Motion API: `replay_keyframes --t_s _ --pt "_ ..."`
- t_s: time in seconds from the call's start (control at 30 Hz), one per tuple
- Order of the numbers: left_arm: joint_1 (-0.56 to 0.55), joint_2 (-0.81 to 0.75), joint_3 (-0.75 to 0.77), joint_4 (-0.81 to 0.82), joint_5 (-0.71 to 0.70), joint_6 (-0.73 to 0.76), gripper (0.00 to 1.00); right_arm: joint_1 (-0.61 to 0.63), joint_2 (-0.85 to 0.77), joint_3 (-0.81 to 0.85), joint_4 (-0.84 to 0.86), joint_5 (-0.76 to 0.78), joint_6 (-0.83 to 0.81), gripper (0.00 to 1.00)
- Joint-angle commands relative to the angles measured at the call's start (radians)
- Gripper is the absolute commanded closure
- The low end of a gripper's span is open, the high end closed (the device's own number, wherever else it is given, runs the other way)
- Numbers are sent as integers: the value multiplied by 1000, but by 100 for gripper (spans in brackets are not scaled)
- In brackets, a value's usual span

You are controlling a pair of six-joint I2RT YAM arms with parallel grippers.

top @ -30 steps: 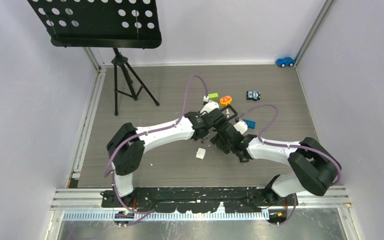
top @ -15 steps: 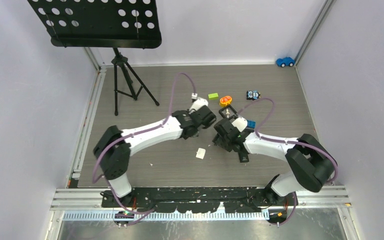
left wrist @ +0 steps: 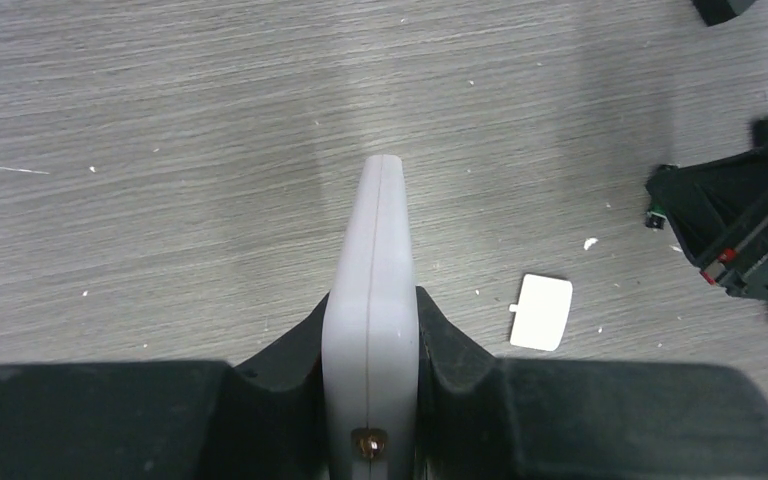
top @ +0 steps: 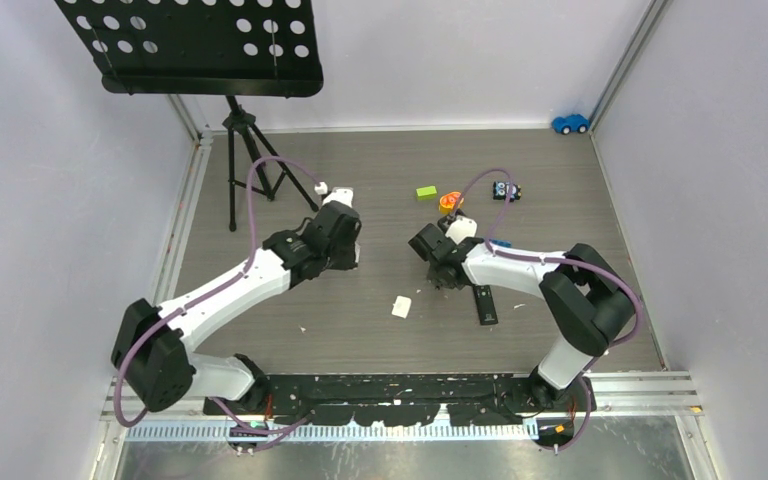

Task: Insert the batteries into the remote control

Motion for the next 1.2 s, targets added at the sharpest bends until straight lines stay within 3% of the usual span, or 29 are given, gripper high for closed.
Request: replay_keyframes --t_s 0.0,0.13,0.27,0.5,0.73,1.17 --pt "27 -85 -54 141 89 -16 100 -2 46 12 -85 81 -55 91" --pt "52 -128 -123 234 176 -21 100 -2 -6 -5 -20 22 -115 95" --pt "100 -119 -230 506 511 -86 100 -4 -164 -39 109 -197 -297 95" --pt "132 37 -274 786 802 -260 100 -35 -356 21 -15 -389 -232 91" --pt "141 112 -297 920 873 -407 100 -40 -361 124 -196 -414 -176 90" --pt "144 104 -306 962 895 -477 100 -40 -323 167 -239 -414 -210 88"
